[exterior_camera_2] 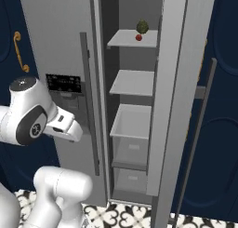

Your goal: Take the strawberry from the fridge and place it on top of the pancake, located on the dining counter.

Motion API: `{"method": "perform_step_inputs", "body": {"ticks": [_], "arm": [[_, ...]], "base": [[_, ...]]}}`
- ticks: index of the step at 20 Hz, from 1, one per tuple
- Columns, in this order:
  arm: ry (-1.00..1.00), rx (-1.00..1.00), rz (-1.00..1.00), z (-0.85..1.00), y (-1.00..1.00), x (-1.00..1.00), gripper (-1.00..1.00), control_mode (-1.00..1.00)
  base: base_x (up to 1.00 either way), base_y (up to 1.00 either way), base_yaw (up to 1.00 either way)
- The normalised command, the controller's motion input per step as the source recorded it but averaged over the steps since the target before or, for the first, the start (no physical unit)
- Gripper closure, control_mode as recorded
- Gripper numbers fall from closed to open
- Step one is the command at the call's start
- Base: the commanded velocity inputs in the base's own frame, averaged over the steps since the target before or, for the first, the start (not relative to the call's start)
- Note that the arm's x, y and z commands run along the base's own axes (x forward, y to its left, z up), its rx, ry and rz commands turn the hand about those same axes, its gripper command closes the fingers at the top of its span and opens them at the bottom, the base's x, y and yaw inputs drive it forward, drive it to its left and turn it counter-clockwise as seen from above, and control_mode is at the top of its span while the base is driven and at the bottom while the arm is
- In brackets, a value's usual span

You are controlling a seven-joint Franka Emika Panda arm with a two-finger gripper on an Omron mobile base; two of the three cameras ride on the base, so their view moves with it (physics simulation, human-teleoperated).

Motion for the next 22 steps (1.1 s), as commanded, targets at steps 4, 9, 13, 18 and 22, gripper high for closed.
{"method": "perform_step_inputs", "body": {"ticks": [4,9,13,18,22], "arm": [[0.01,0.08,0.05,0.00,-0.02,-0.03,-1.00,-1.00],[0.00,0.00,0.00,-0.02,0.01,-0.10,-1.00,-1.00],[0.00,0.00,0.00,0.00,0.00,0.00,-1.00,-1.00],[0.00,0.00,0.00,0.00,0.00,0.00,-1.00,-1.00],[0.00,0.00,0.00,0.00,0.00,0.00,-1.00,1.00]], "base": [[0.00,0.00,0.00],[0.00,0.00,0.00],[0.00,0.00,0.00],[0.00,0.00,0.00],[-0.08,0.00,-0.17]]}}
